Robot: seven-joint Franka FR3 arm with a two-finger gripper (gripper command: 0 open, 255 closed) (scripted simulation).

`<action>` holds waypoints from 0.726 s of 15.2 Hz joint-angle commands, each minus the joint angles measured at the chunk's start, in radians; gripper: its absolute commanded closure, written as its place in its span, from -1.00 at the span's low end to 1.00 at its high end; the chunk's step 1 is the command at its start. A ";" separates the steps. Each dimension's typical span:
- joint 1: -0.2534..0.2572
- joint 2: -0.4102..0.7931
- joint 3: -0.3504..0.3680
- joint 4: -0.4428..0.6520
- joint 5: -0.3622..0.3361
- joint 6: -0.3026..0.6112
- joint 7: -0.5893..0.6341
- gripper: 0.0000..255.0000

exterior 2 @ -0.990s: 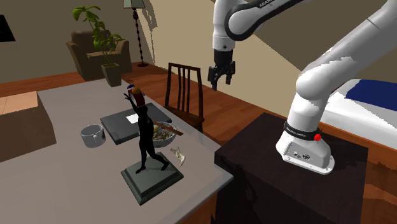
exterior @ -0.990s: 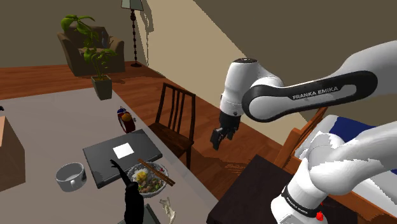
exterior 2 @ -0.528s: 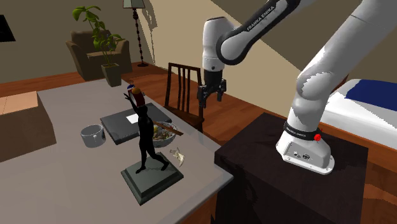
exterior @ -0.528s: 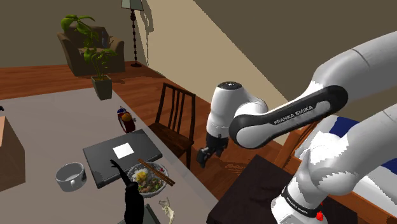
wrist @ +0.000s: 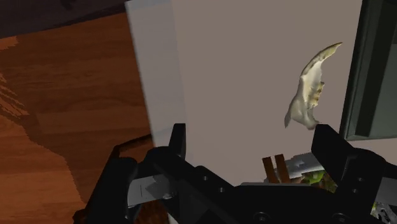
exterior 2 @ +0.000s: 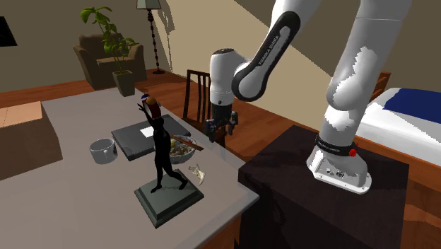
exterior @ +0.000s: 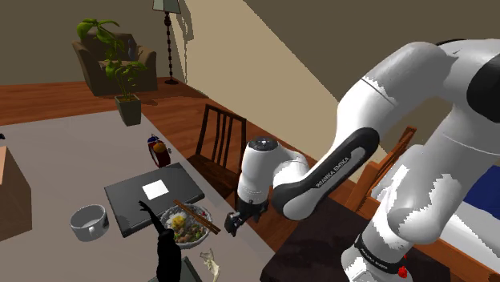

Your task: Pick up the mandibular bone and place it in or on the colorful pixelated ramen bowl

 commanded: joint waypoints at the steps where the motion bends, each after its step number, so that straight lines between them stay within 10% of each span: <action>1: -0.004 0.104 0.013 0.032 -0.137 0.055 0.151 -1.00; 6: 0.135 0.349 -0.122 0.168 -0.455 0.123 0.483 -1.00; 11: 0.257 0.491 -0.235 0.265 -0.571 0.166 0.621 -1.00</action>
